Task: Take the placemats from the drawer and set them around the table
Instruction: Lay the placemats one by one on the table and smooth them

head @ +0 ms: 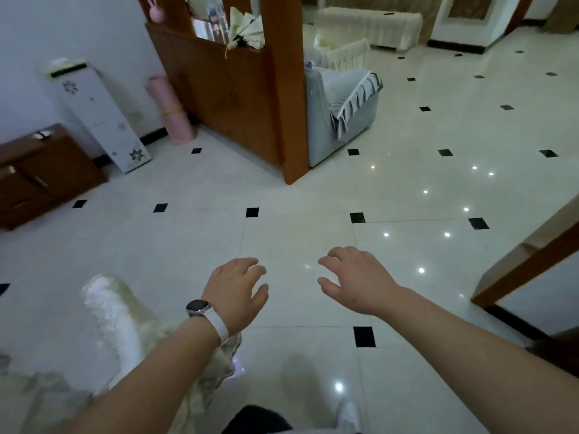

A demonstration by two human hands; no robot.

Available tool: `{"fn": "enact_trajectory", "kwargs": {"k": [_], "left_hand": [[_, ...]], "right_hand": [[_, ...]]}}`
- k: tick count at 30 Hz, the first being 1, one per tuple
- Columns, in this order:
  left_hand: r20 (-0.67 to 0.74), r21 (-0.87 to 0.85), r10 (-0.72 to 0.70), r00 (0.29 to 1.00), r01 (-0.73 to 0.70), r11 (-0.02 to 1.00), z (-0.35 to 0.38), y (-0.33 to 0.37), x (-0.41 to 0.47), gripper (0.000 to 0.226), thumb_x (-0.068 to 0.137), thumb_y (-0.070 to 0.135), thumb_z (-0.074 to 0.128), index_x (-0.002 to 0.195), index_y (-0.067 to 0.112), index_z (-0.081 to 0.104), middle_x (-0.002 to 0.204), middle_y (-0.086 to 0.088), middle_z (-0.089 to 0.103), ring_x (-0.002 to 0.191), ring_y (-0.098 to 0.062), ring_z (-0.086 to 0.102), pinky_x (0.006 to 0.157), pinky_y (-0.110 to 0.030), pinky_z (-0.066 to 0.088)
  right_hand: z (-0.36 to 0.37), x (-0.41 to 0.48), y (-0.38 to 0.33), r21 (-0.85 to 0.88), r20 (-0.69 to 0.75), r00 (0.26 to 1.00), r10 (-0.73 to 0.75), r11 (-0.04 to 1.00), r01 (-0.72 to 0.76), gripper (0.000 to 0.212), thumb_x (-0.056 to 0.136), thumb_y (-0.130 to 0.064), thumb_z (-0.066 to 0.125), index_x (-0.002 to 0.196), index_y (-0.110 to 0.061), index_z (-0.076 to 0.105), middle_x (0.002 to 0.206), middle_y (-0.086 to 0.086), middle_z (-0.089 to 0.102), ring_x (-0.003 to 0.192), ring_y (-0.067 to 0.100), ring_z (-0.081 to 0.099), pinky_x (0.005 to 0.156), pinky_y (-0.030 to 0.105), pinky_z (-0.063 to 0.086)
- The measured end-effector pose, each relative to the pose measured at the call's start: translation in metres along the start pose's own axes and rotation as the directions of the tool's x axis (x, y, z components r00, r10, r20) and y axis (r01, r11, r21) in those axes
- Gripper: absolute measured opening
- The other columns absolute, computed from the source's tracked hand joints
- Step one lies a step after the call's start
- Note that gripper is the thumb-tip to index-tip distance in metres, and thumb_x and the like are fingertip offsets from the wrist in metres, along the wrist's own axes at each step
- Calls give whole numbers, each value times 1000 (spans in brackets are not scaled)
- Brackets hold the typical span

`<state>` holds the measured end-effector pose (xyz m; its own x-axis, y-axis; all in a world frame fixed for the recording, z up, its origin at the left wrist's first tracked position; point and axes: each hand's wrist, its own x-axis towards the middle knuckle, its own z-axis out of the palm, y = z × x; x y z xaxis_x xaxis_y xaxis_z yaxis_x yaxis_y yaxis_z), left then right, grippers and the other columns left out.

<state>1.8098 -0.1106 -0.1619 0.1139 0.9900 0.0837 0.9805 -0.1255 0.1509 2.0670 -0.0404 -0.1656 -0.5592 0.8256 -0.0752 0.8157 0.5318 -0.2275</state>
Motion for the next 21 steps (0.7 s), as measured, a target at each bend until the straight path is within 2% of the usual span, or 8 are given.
{"fn": "enact_trajectory", "kwargs": {"k": [10, 15, 21], "left_hand": [[-55, -1, -117, 992, 117, 993, -2, -39, 66, 38, 85, 30, 64, 120, 15, 64, 125, -10, 63, 114, -31, 58, 91, -47, 47], [-51, -77, -185, 981, 181, 980, 21, -93, 116, 39, 84, 28, 66, 121, 15, 64, 127, -11, 62, 115, -32, 58, 92, -47, 46], [-36, -190, -254, 966, 243, 951, 32, -182, 185, 39, 85, 34, 56, 120, 18, 65, 127, -8, 62, 117, -30, 56, 93, -46, 46]], "right_hand": [[-14, 107, 14, 37, 5, 991, -131, 991, 131, 48, 96, -50, 40, 136, -26, 51, 134, -3, 53, 119, 19, 48, 99, 36, 37], [-12, 188, 9, -16, 58, 983, -172, 985, 173, 48, 96, -50, 39, 134, -25, 53, 131, -3, 54, 117, 20, 49, 97, 36, 38], [-17, 306, -10, -73, 120, 979, -163, 982, 172, 47, 96, -50, 41, 135, -26, 53, 132, -5, 53, 119, 19, 48, 99, 35, 37]]}}
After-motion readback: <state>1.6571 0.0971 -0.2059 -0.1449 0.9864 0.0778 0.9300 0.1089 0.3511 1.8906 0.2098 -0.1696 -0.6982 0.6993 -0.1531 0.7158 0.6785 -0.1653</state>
